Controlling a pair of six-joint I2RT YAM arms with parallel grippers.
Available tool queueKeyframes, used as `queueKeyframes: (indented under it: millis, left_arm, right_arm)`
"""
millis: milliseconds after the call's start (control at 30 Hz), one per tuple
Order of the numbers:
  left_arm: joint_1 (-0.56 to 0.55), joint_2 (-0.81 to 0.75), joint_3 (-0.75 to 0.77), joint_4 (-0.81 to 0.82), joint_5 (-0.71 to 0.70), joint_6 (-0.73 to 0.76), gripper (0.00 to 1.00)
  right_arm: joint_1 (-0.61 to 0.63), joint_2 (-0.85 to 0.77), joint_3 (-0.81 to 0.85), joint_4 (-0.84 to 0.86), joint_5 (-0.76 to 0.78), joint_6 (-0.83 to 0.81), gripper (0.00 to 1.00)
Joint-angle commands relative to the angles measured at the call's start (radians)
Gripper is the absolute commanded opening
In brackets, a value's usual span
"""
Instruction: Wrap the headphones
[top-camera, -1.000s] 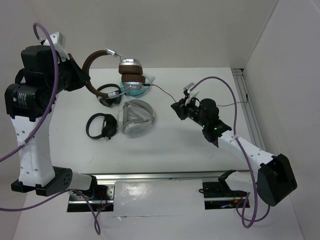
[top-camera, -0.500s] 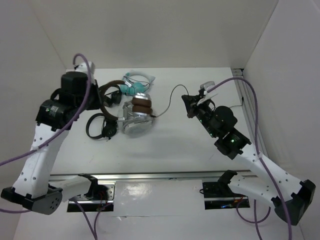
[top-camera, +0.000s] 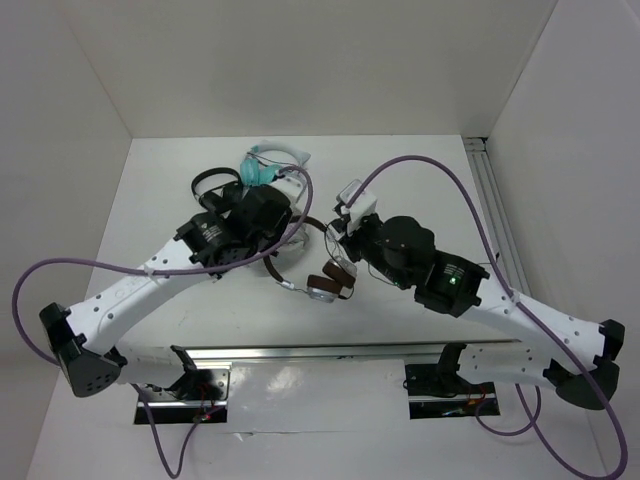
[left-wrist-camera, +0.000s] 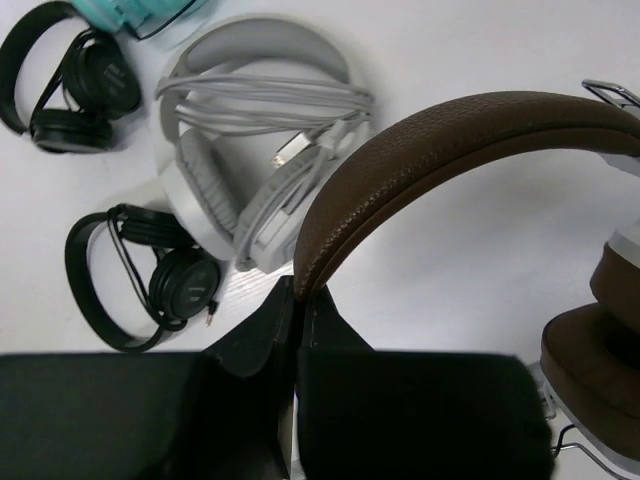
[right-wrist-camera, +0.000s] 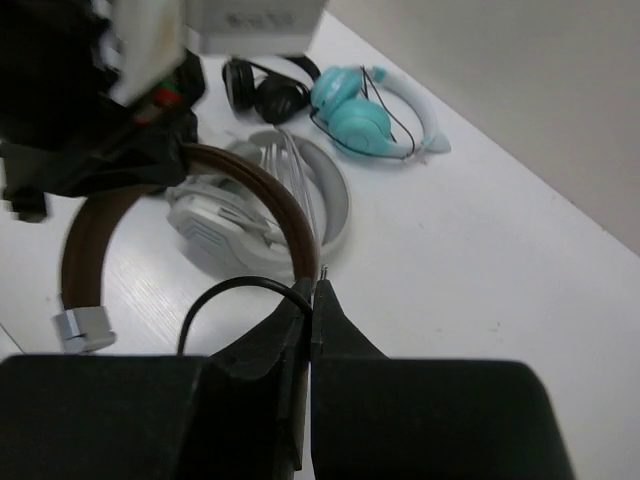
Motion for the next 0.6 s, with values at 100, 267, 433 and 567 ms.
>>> queueKeyframes:
  millis: [100, 267, 433, 567]
  left_arm:
    - [-0.056, -0.168, -0.029, 0.119, 0.139, 0.07, 0.0]
    - [-0.104, -0.223, -0.071, 0.158, 0.337, 0.14, 0.0]
    - [-0.216, -0.243, -0.089, 0.124, 0.402, 0.196, 0.0]
    - [-0.283, -0.243, -0.089, 0.103, 0.341, 0.196, 0.0]
  right_arm:
    - [0.01, -0.004, -0.042, 0.004, 0.129, -0.021, 0.0]
    - [0.01, 0.032, -0.03, -0.008, 0.154, -0.021, 0.0]
    - [0.019, 0.013, -0.03, -0.008, 0.154, -0.021, 0.0]
    - [0.019, 0.013, -0.03, -0.02, 0.116, -0.021, 0.0]
